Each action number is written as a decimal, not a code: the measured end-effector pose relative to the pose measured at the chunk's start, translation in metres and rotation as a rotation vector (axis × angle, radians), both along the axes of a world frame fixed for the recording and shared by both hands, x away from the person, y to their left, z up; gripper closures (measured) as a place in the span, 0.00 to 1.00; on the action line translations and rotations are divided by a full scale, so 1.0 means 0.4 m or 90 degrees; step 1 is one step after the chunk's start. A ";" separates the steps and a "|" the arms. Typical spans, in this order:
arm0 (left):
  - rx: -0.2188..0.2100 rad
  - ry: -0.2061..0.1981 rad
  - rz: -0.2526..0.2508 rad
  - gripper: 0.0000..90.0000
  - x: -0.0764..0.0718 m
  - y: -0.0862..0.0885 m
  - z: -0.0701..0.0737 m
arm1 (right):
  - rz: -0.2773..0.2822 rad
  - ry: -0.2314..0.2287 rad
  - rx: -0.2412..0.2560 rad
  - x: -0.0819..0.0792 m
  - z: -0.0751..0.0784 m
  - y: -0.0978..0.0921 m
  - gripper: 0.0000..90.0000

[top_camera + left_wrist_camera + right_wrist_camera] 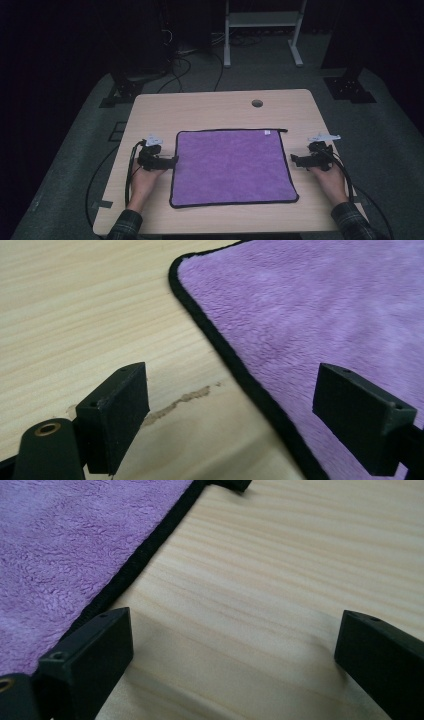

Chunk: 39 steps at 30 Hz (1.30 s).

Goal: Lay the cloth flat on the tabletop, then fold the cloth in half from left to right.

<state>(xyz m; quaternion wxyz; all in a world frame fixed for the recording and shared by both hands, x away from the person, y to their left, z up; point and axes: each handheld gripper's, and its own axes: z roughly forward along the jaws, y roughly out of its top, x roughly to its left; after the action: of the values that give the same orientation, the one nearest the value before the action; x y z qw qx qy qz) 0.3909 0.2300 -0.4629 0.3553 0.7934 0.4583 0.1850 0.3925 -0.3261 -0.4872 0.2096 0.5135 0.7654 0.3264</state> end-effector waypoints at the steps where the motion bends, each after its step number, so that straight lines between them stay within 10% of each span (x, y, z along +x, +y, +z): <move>1: -0.002 0.000 0.001 0.15 0.003 0.000 -0.002 | 0.000 0.000 0.000 0.000 0.000 0.000 0.02; 15: 0.031 0.005 0.020 0.25 -0.001 -0.009 -0.030 | 0.002 0.001 0.000 0.000 0.000 0.001 0.02; 27: -0.001 0.014 -0.035 0.88 -0.027 -0.035 -0.022 | 0.005 0.000 0.000 -0.001 0.000 0.001 0.02; 39: -0.030 0.029 -0.041 0.96 -0.022 -0.020 -0.015 | 0.012 -0.002 -0.001 -0.001 -0.001 0.001 0.02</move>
<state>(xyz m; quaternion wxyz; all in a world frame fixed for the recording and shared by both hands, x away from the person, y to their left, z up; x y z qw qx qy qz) 0.3823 0.2219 -0.4690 0.3693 0.8031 0.4447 0.1443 0.3922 -0.3256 -0.4874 0.2077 0.5055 0.7702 0.3288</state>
